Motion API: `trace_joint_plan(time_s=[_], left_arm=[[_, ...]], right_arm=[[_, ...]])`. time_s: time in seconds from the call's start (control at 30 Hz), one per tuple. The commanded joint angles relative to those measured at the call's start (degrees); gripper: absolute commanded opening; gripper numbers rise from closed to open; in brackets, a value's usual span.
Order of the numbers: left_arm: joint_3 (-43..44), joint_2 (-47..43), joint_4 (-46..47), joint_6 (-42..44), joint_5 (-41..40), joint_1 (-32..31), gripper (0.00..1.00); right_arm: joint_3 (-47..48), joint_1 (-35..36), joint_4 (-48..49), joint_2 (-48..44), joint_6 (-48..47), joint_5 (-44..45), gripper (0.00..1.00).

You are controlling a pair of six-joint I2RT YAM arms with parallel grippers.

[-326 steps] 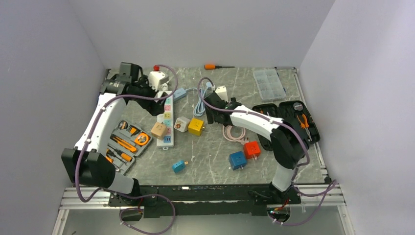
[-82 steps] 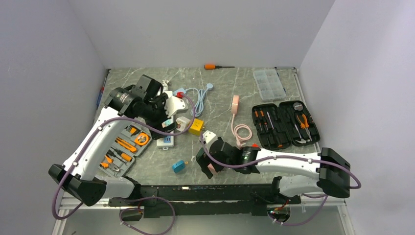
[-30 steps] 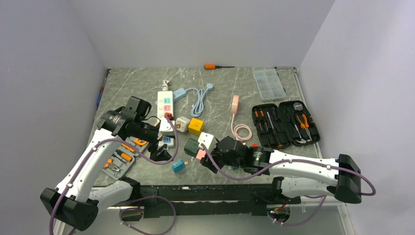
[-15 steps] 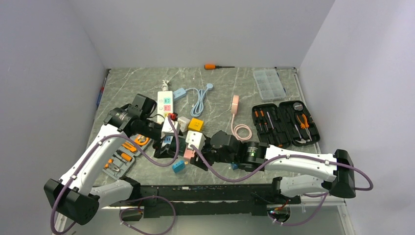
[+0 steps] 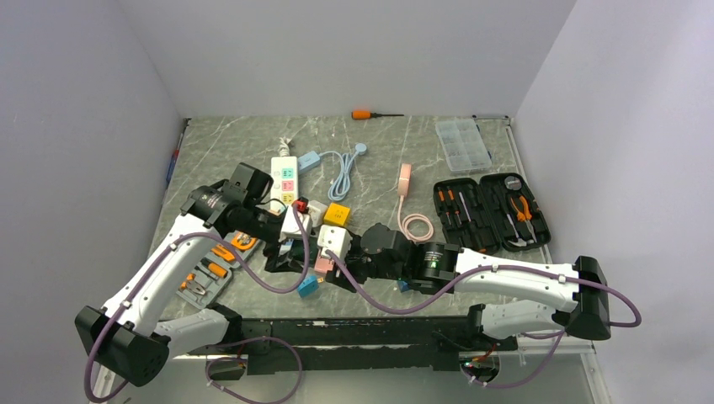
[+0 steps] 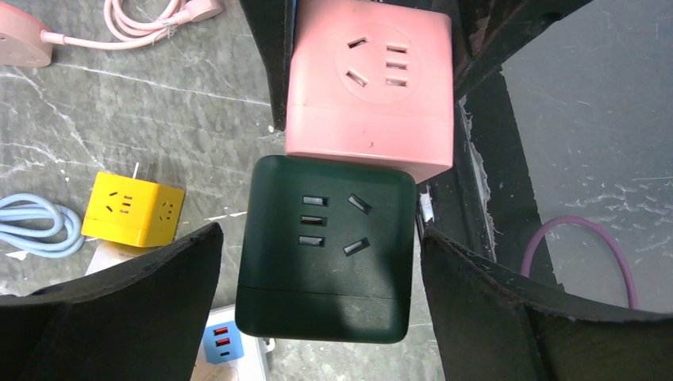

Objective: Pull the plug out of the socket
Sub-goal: Remove the plug from the socket.

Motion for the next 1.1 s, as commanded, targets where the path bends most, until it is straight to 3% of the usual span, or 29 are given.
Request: trace_joint_plan(time_s=[0.0, 0.17, 0.33, 0.43, 0.53, 0.87, 1.07], left_arm=[[1.04, 0.72, 2.93, -1.84, -0.37, -0.87, 0.92], [0.63, 1.19, 4.88, -3.71, -2.68, -2.25, 0.81], [0.52, 1.36, 4.79, -3.46, -4.23, -2.76, 0.63], [0.67, 1.60, 4.32, -2.88, -5.36, -2.76, 0.39], [0.53, 1.59, 4.02, -1.75, -7.14, -2.76, 0.00], [0.23, 2.46, -0.86, 3.74, -21.06, -2.69, 0.00], [4.32, 3.61, -4.08, 5.65, -23.96, -0.86, 0.00]], right_arm=[[4.07, 0.39, 6.11, -0.56, -0.91, -0.58, 0.00], [4.24, 0.32, 7.35, -0.30, -0.76, -0.58, 0.00], [3.73, 0.37, 8.45, -0.05, -0.69, -0.56, 0.00], [3.40, 0.33, 8.36, 0.00, -0.57, -0.55, 0.00], [2.67, 0.34, 7.78, -0.50, -0.57, -0.58, 0.00], [-2.75, 0.20, 3.02, -7.28, 1.06, 2.05, 0.00], [-5.09, 0.22, -1.59, -10.06, 3.30, 2.96, 0.00]])
